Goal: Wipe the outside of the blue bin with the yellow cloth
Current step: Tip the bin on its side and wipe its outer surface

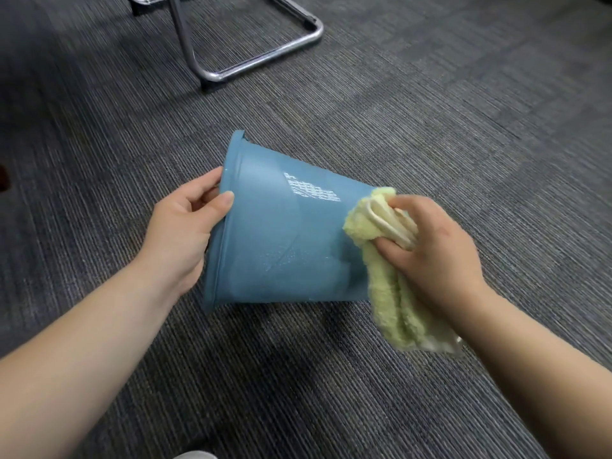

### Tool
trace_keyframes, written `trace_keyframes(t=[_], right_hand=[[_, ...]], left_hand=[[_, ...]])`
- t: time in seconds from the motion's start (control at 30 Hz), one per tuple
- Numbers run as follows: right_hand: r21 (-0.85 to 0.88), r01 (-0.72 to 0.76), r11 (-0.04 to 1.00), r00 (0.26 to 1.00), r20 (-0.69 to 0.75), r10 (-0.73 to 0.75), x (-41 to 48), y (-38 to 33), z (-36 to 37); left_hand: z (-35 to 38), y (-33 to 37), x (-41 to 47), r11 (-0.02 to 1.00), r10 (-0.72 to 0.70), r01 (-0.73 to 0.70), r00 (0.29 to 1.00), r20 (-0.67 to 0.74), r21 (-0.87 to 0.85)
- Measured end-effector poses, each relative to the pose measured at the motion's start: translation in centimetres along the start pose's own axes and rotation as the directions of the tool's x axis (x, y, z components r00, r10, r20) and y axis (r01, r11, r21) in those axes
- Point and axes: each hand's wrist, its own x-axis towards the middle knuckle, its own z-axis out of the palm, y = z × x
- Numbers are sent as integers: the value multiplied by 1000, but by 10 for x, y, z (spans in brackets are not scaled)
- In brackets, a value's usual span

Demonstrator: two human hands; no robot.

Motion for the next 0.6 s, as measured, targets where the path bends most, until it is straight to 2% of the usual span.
trace_keyframes(t=[0.13, 0.27, 0.37, 0.47, 0.53, 0.6], right_hand=[[22, 139, 990, 990, 9, -139, 12, -39, 7], [53, 214, 975, 976, 29, -216, 15, -63, 15], [22, 334, 942, 941, 40, -335, 5, -74, 22], [-26, 443, 896, 889, 137, -436, -11, -79, 29], [-13, 429, 903, 887, 196, -418, -10, -75, 27], [33, 296, 955, 934, 199, -297, 1, -67, 23]], left_hand=[[5, 6, -5, 1000, -12, 12, 999, 45, 5], [2, 11, -14, 994, -109, 101, 973, 201, 49], [0, 12, -13, 991, -124, 113, 976, 181, 66], [-3, 12, -12, 987, -153, 143, 977, 151, 74], [-3, 12, -12, 985, -166, 155, 975, 148, 80], [-1, 12, -12, 984, -169, 159, 974, 153, 75]])
